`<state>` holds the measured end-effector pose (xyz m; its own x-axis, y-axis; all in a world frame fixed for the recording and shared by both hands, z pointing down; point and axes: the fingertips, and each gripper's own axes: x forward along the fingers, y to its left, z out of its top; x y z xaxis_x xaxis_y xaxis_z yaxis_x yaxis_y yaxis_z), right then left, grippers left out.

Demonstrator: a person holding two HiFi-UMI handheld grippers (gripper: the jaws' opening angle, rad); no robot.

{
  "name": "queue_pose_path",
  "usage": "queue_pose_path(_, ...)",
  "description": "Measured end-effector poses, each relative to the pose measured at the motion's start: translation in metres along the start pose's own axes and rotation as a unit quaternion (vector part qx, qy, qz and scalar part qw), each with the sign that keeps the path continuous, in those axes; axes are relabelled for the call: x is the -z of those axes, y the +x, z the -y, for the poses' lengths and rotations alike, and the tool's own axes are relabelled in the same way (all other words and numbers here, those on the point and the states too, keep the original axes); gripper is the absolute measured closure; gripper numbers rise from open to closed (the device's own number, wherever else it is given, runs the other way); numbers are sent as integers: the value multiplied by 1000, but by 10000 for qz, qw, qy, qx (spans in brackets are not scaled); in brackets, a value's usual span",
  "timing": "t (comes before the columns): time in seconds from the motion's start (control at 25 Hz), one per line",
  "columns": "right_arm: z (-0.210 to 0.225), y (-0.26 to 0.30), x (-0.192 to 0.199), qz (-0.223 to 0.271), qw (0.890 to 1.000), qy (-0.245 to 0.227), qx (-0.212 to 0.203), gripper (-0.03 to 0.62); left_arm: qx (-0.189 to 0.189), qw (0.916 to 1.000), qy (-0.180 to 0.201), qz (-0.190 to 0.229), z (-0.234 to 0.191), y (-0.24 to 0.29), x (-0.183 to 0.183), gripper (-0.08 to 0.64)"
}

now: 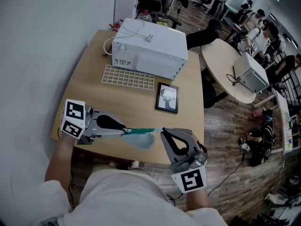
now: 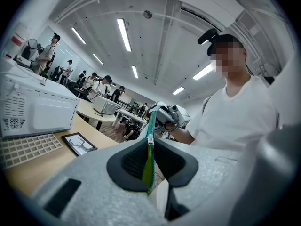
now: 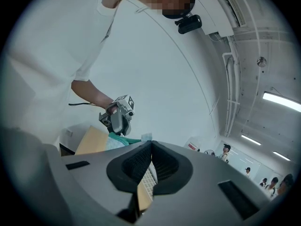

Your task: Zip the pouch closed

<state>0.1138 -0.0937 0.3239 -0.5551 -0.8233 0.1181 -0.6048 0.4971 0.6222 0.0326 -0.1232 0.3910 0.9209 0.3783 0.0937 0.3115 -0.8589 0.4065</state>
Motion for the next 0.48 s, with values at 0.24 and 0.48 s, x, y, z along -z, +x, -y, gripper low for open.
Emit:
queue_pose_path(0.24, 5, -1, 5, -73, 9999, -2, 107, 588, -79, 10000, -25, 54, -3, -5, 1, 511)
queue_pose_path(0.48, 10, -7, 16, -173, 9995, 144, 216, 588, -159, 9998, -81, 58, -6, -7, 6, 511)
